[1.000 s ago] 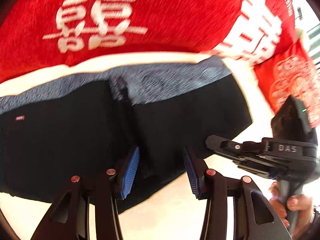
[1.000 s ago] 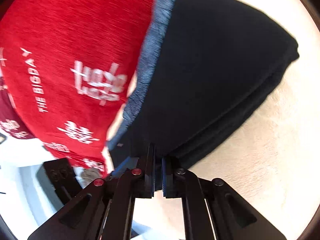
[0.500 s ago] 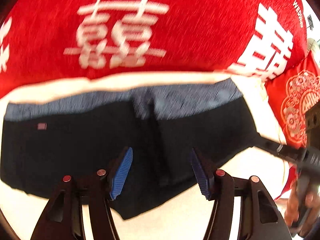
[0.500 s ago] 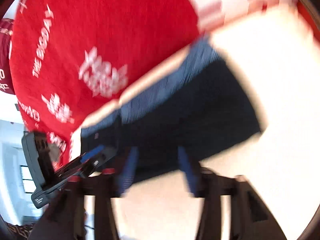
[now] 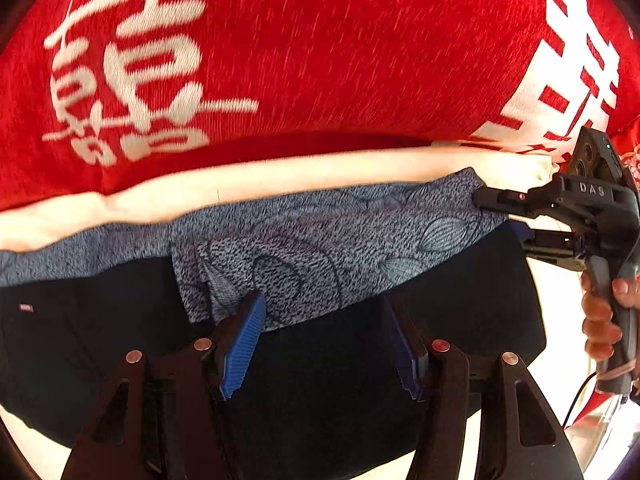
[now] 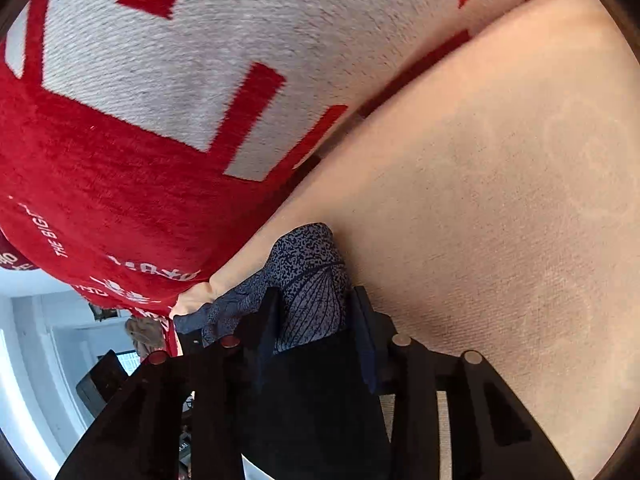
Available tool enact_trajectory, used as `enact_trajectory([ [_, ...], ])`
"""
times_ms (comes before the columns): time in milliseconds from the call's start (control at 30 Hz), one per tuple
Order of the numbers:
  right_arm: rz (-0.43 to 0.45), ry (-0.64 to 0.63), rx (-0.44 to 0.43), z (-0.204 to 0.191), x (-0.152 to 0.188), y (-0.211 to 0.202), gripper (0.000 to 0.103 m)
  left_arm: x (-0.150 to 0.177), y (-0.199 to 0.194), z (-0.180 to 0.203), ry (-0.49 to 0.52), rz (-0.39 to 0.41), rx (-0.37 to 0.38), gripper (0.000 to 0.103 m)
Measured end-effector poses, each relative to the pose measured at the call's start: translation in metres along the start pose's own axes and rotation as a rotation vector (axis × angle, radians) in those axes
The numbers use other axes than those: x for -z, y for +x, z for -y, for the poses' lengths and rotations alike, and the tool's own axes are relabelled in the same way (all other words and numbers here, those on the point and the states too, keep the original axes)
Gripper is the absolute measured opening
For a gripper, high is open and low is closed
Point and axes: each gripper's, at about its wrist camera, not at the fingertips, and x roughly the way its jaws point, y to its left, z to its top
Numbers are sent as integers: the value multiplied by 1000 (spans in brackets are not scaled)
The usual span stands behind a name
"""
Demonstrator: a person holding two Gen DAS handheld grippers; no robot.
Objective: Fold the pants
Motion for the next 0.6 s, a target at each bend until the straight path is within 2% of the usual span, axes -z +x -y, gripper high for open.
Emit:
enact_trajectory([
  [67,14,-23,-42,-4,5,-10,29,3,-2,2,4,4,4,61],
  [167,19,-62,-84,-14,17,-29,29,11,-3,-1,11,-4,12,61],
  [200,20,-70,-61,-13,19,-31,29,14,-3,0,22,4,9,61],
  [267,26,-93,65,-8,12,-23,30,20,-2,3,57,15,-8,61],
  [333,18,-113,152,-4,7,-11,40,22,0,8,101,26,-43,61],
  [367,30,-137,177,-8,7,-9,41,23,-1,7,106,29,-47,61],
  [433,55,-189,251,-23,15,-10,50,23,-5,3,88,27,-44,61],
  [533,70,-246,320,-42,32,-23,51,24,-15,-5,51,14,-39,61],
  [567,73,-268,342,-47,37,-27,51,26,-20,-7,48,6,-60,65],
  [600,83,-297,370,-55,46,-33,51,29,-24,-10,48,-3,-80,82],
])
